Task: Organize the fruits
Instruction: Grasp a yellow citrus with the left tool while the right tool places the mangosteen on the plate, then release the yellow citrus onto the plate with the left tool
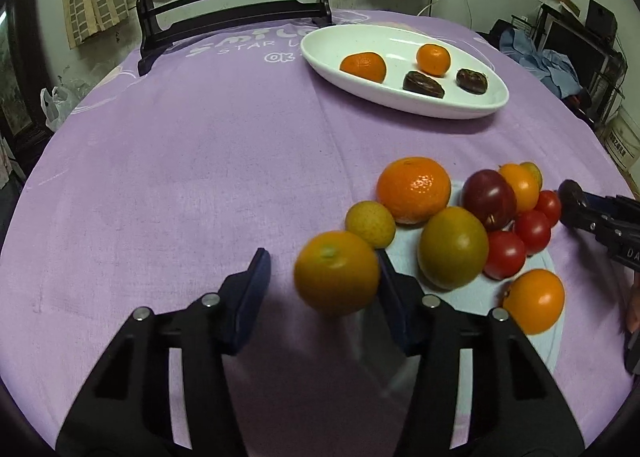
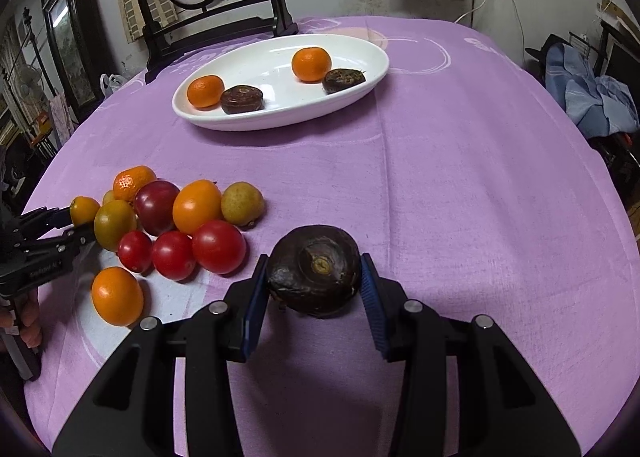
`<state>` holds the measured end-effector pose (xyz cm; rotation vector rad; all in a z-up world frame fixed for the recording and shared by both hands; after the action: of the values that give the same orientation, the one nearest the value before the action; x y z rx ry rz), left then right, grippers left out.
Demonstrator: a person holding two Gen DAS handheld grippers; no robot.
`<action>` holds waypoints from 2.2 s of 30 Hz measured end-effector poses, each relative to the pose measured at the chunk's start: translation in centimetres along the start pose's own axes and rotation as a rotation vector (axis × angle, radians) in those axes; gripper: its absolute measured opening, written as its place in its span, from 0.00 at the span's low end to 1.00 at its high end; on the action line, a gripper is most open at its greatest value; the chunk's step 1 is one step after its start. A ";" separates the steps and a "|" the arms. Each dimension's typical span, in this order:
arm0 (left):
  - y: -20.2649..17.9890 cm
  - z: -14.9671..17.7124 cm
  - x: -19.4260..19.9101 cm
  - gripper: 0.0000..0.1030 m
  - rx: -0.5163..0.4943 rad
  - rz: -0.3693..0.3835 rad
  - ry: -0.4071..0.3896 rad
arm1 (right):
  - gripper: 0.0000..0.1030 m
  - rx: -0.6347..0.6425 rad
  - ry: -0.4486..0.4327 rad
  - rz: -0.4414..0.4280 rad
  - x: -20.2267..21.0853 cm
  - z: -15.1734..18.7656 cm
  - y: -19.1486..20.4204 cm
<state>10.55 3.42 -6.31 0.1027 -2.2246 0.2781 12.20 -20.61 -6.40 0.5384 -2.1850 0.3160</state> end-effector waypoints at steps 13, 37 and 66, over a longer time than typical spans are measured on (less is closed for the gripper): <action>0.3 -0.9 3.1 0.37 0.060 0.064 -0.019 | 0.43 -0.008 -0.046 -0.004 1.1 -0.3 0.1; -10.2 -15.0 -5.6 0.37 0.056 0.137 -0.022 | 0.43 0.191 -0.075 0.042 -5.0 -13.0 0.1; -5.9 -7.2 2.8 0.93 0.086 0.093 -0.111 | 0.66 0.078 -0.079 -0.003 0.6 -5.8 0.8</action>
<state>15.36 -0.53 1.15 0.0622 -2.3312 0.4285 15.42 -17.76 -2.41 0.6061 -2.2550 0.3863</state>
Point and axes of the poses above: each gripper's, at about its wrist camera, not at the fingertips, and x roughly against the way its jaws point, y to its left, z to its underside, the point moved 3 cm from there along -x, roughly the way its jaws point, and after that the axes turned 14 degrees about x, right-handed, at the moved point
